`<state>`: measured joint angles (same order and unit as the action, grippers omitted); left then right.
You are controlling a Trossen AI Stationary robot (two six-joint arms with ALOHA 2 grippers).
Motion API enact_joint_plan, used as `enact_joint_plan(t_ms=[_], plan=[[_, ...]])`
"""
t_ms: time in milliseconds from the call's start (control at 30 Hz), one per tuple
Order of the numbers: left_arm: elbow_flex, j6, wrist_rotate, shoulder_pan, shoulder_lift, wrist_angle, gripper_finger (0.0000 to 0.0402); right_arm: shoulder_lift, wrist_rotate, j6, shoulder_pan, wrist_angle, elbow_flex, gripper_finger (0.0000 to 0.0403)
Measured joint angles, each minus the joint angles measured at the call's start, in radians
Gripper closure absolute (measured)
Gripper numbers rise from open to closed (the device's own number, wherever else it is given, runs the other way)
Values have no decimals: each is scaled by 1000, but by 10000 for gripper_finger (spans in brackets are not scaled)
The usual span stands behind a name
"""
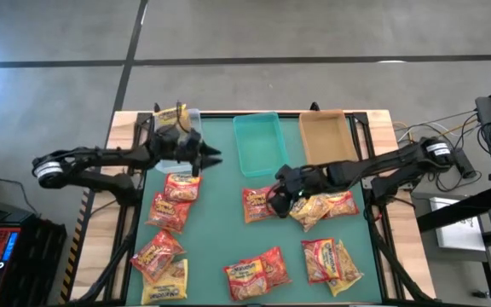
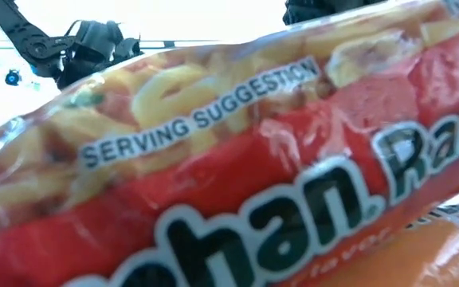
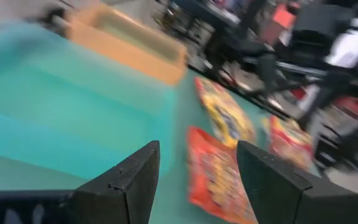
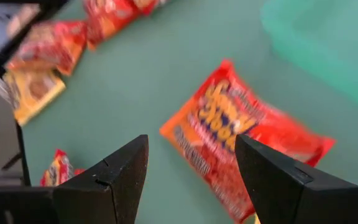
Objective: Sort Maruchan noodles
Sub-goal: Put the red noodle pack into the green bin
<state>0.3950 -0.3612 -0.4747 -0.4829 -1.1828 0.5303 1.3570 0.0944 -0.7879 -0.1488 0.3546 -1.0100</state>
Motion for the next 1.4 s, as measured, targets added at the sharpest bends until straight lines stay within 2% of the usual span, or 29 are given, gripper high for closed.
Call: enact_joint_plan(t_ms=[133, 333, 433, 633, 833, 1200, 1400], plan=[[-5, -66, 87, 141, 0, -49, 205, 60, 1, -49, -33, 0, 0, 174], [-8, -129, 384, 343, -2, -162, 205, 142, 10, -107, -50, 0, 0, 174], [-9, -144, 471, 409, -9, -169, 205, 185, 4, -138, -50, 2, 0, 174], [-11, -180, 494, 470, -45, -173, 205, 253, -51, -193, -60, 8, 0, 174], [-12, -199, 545, 487, -142, -140, 205, 286, -76, -210, -76, 34, 0, 174], [-13, -285, 544, 489, -369, 162, 205, 325, -64, -181, -78, 126, -3, 183], [-1, -363, 537, 489, -480, 260, 205, 324, -1, -145, -79, 132, -1, 196]])
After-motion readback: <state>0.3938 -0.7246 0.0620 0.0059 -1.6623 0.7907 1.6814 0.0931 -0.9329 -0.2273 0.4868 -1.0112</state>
